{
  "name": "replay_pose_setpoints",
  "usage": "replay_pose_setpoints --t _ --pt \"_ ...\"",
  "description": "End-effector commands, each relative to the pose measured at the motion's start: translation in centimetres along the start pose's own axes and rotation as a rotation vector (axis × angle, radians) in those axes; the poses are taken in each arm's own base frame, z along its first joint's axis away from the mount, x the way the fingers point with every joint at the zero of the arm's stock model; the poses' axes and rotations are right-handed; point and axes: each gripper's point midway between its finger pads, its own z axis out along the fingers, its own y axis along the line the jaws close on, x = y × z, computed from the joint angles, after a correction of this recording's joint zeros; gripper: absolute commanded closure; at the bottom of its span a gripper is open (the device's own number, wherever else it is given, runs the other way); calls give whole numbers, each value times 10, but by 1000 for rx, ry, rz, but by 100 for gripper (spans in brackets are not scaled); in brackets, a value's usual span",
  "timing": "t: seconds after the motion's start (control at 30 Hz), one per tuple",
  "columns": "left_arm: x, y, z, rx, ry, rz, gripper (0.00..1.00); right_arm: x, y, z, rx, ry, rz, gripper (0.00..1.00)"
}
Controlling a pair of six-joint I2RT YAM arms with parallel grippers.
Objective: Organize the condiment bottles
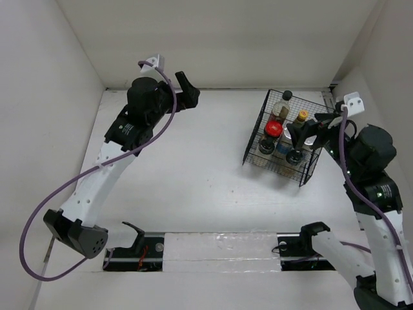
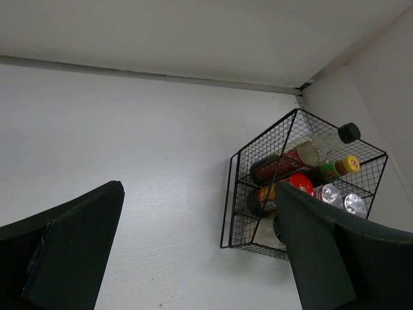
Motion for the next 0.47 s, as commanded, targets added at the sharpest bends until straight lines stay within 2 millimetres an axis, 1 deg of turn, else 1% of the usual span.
replay_pose_setpoints --t 0.0,0.03,0.07,0.1,0.13,0.17,0.2,0.23,0.27,0.3,0.33,0.4,0.43 --pt "-65 -24 -37 61 -191 1 0 -75 30 -31 -154 -207 -120 0" --pt "-76 -25 -45 57 -229 -5 0 -93 19 -43 -77 -257 -129 0" --pt "-88 -28 -52 62 -264 -10 0 -105 12 -51 -32 -284 -126 0" --pt "-89 -27 -52 54 -268 -12 0 -132 8 -72 12 -360 -139 0" --pt "-100 -30 -61 63 -304 -18 0 -144 3 -85 50 -399 -144 0" --pt "-111 -31 -71 61 -344 -17 0 -153 -8 -92 120 -420 -131 0" --pt "-112 -29 -71 49 -351 -19 0 -160 -13 -104 155 -449 -124 0" --pt "-120 -29 -79 49 -381 -26 0 -166 -18 -114 187 -474 -117 0" --pt "-127 -30 -88 50 -411 -33 0 -170 -27 -120 244 -484 -102 0" --pt "-124 -27 -85 39 -410 -34 0 -171 -30 -125 264 -493 -97 0" --pt "-127 -28 -90 45 -420 -36 0 -163 -34 -118 279 -470 -94 0" --pt "-119 -26 -85 44 -397 -30 0 -161 -33 -122 279 -484 -93 0" --pt "-117 -28 -85 58 -390 -27 0 -157 -34 -118 279 -473 -94 0"
